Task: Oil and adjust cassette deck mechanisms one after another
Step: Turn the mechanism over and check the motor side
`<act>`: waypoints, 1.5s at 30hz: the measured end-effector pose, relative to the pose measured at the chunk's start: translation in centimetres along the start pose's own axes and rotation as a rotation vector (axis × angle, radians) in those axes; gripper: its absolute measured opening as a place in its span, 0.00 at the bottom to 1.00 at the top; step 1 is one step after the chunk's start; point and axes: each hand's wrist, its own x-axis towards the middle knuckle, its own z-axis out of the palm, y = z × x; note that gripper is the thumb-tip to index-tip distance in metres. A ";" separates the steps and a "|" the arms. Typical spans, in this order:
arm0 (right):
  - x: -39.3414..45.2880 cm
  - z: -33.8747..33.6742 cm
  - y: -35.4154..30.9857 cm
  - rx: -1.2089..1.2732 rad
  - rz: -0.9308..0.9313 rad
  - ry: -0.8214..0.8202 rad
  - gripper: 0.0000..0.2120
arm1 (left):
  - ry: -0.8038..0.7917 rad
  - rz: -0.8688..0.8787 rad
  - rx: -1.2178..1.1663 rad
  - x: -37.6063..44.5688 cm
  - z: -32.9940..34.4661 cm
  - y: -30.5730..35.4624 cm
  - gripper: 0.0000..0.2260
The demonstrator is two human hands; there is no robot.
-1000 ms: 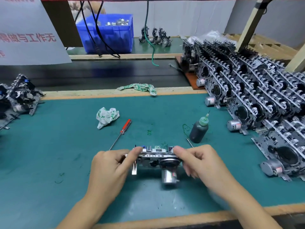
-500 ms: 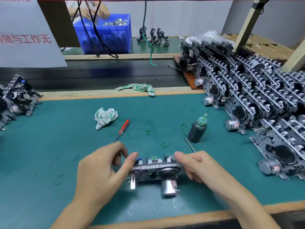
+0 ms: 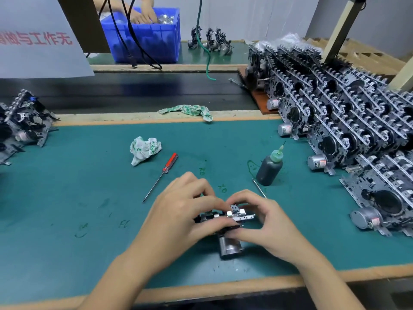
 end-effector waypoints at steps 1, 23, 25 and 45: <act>0.0 0.0 0.1 0.016 -0.001 -0.008 0.15 | -0.005 0.009 -0.005 0.0 0.0 -0.1 0.13; -0.3 -0.1 -0.7 -0.124 -0.054 0.075 0.15 | -0.049 0.062 -0.080 0.4 0.2 -0.4 0.12; -0.3 0.1 -0.4 -0.110 -0.070 0.088 0.15 | -0.042 0.065 -0.047 0.3 0.3 -0.4 0.13; -3.2 -1.2 0.7 -1.087 -0.348 0.202 0.22 | -0.067 0.057 -0.057 0.3 0.2 -0.5 0.12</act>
